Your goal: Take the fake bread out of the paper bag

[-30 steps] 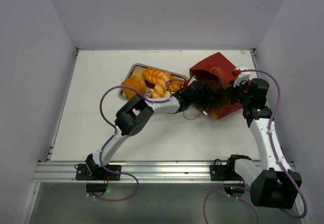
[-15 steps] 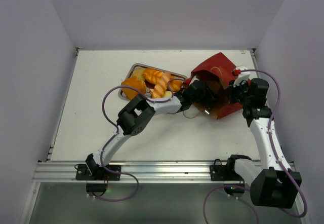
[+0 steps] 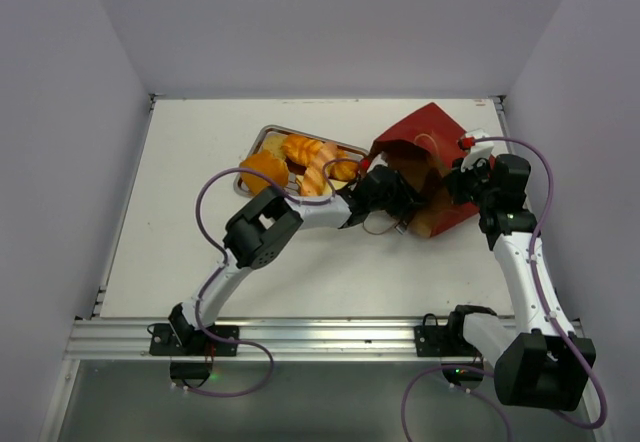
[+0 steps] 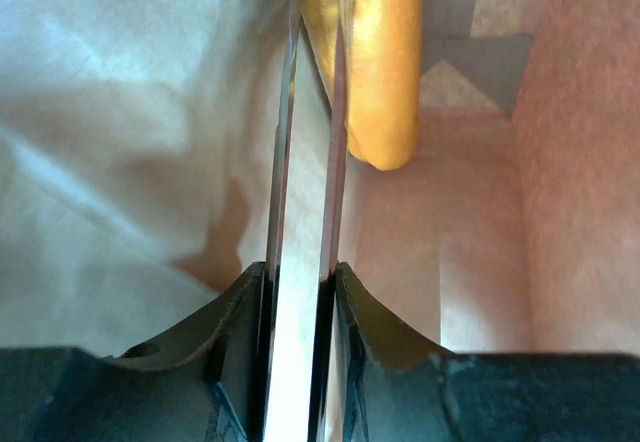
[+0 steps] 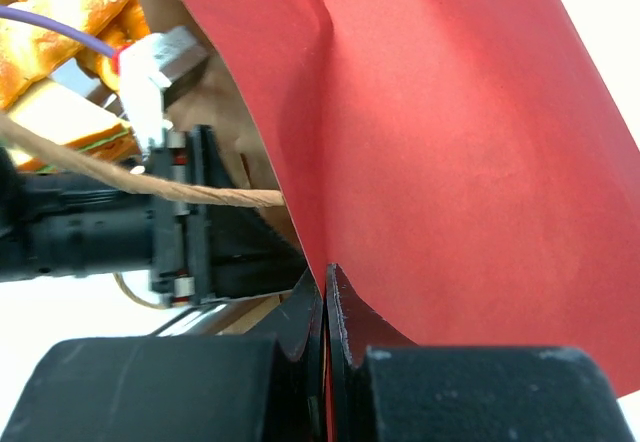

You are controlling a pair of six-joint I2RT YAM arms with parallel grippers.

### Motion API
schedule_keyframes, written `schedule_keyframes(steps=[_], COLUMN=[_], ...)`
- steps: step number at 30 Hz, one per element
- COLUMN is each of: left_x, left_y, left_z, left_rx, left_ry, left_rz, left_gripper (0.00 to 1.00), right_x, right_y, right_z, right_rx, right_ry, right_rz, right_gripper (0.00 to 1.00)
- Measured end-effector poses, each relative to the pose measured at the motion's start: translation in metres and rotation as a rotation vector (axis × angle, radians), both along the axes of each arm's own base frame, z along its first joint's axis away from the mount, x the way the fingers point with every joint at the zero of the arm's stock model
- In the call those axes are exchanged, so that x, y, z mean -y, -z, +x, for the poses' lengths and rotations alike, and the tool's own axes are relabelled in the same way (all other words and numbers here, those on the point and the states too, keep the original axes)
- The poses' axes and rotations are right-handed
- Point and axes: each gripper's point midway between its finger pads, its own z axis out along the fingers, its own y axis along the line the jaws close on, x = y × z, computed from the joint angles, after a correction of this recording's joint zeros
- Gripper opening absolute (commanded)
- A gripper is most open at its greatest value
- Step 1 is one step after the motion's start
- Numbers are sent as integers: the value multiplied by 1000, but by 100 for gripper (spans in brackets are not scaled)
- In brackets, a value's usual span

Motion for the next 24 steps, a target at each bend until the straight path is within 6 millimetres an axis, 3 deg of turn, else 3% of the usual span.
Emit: schedule_keyframes(steps=[6,13,18,24], left_x=[-21,-49,-61,-61], left_y=[-8,7,-1,-16], left_z=[-6,-8,-11,-14], left_rx=[35,54,84,124], left_ry=[-5,-28,-33,-15], left_rz=[41,131,150,127], left_gripper=[4,3,3,20], right_x=[0,1,1,1], right_y=[0,0,0,0], right_z=[0,0,0,0], right_rx=[0,0,0,0], right_ry=[1,2,3,4], right_rz=[0,0,0,0], right_gripper=[1,1,1,1])
